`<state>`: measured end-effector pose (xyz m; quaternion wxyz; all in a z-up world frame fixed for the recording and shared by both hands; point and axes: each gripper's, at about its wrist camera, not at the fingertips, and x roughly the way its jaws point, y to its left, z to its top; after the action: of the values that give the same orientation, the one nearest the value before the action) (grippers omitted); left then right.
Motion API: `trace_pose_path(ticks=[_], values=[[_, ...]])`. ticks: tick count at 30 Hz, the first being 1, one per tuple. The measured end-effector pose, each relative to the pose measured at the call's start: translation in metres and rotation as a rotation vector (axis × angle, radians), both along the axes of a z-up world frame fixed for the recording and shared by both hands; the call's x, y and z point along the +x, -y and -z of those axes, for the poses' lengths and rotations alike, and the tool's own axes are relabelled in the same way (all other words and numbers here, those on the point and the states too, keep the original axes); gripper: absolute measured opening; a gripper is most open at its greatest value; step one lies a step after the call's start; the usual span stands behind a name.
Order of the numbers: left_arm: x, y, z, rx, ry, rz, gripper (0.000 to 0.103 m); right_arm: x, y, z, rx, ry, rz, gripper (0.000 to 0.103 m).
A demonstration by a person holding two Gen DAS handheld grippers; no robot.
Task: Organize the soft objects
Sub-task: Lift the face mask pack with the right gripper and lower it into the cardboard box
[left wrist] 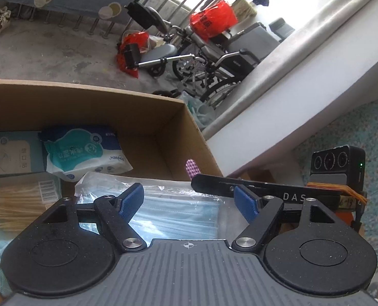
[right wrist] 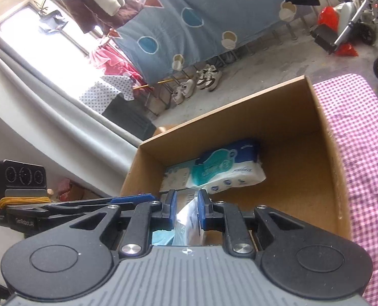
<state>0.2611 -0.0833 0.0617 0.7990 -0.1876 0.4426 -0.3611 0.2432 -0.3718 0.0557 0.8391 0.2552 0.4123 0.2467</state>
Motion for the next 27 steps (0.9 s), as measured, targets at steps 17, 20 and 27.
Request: trace_pose_path(ticks=[17,20,27], values=[[-0.068,-0.071,-0.021,0.104,0.166,-0.175,0.098,0.013,-0.024,-0.018,-0.333,0.068,0.004,0.021],[-0.081,-0.081,-0.023,0.133,0.193,-0.199,0.100,0.015,-0.046,-0.014,-0.406,0.023,-0.084,0.033],[-0.112,-0.091,-0.022,0.162,0.227,-0.137,0.102,0.031,-0.096,0.030,-0.676,-0.076,-0.292,0.073]])
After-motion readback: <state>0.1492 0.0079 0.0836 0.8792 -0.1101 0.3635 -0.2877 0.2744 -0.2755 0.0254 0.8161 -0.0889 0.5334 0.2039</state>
